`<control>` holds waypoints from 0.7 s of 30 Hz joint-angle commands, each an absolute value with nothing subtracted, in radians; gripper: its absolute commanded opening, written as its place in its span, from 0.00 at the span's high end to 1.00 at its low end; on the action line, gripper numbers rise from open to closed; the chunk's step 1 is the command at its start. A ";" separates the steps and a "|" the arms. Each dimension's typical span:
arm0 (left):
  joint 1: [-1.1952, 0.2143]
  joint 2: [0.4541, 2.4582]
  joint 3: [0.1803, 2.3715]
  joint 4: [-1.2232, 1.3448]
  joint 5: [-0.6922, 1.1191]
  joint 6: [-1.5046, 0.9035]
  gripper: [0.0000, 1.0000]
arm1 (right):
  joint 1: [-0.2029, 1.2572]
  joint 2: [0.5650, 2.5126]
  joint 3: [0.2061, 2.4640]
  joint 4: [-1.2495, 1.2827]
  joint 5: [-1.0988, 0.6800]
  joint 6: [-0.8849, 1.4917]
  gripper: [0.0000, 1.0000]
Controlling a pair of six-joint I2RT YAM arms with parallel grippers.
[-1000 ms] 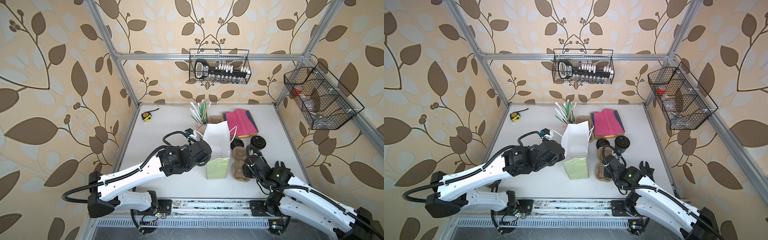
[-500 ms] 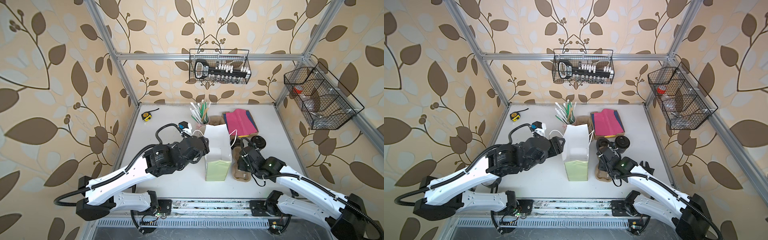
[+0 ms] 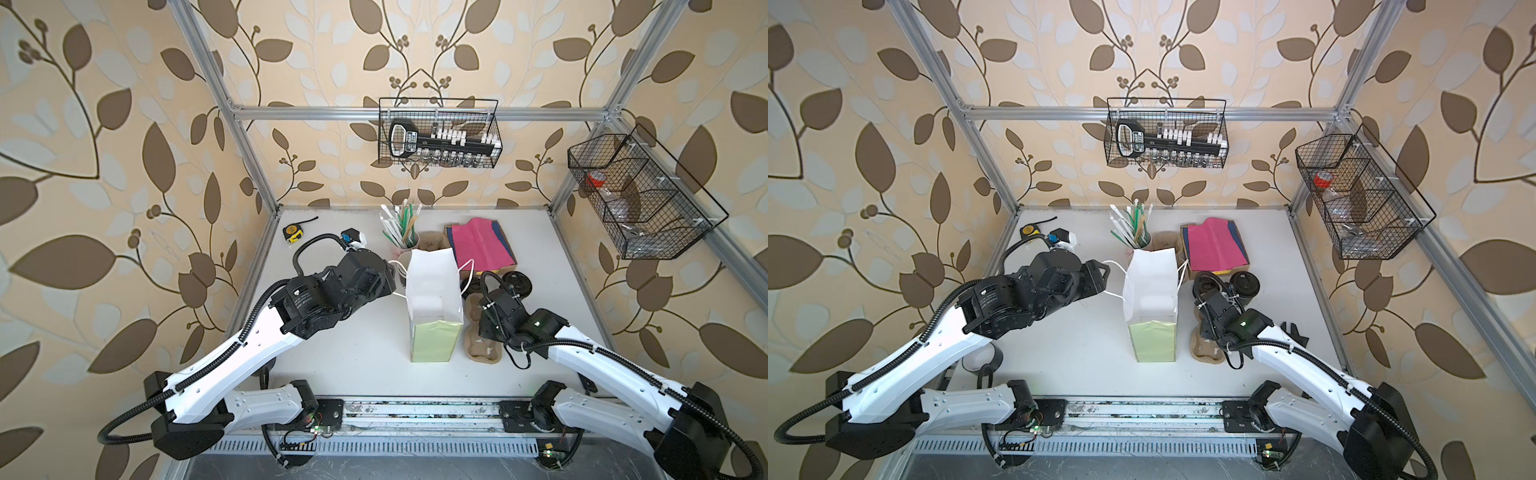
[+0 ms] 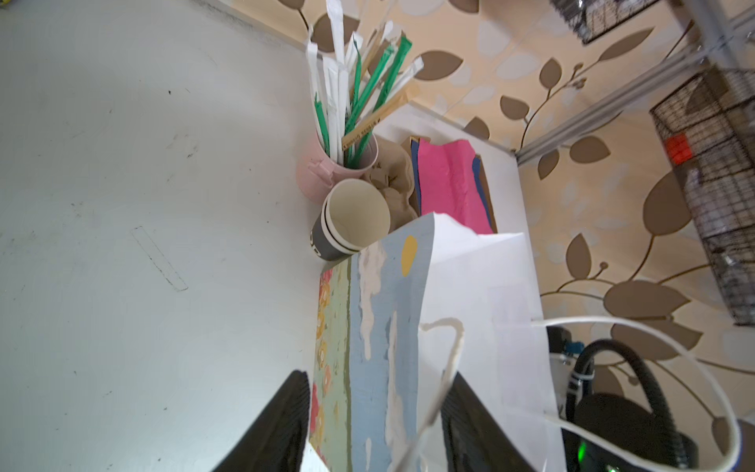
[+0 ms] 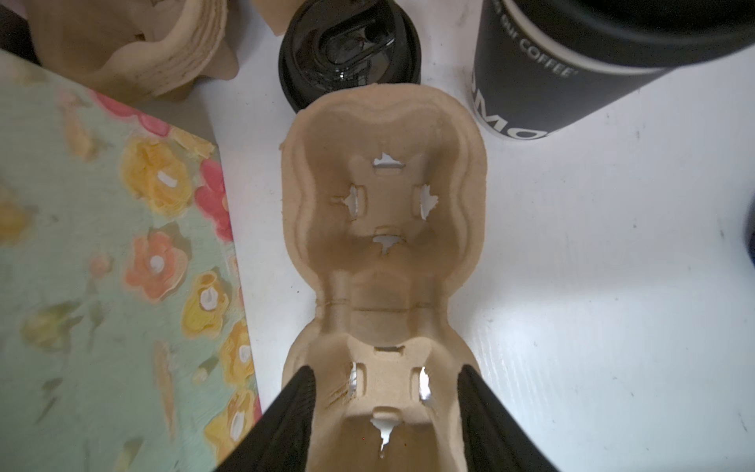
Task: Pack a coffee takeout order
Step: Press the takeout bag at the center of the table.
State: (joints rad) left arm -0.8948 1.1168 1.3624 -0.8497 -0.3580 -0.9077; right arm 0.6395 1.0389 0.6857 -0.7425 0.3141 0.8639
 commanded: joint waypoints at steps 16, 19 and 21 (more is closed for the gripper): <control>-0.756 1.121 1.247 -0.808 -0.168 -0.849 0.92 | 0.598 1.144 0.673 -0.664 0.286 0.812 0.47; -0.756 1.102 1.206 -0.792 -0.137 -0.887 0.99 | 0.587 1.145 0.668 -0.656 0.292 0.810 0.47; -0.756 1.091 1.174 -0.775 -0.114 -0.910 1.00 | 0.576 1.148 0.663 -0.646 0.281 0.806 0.48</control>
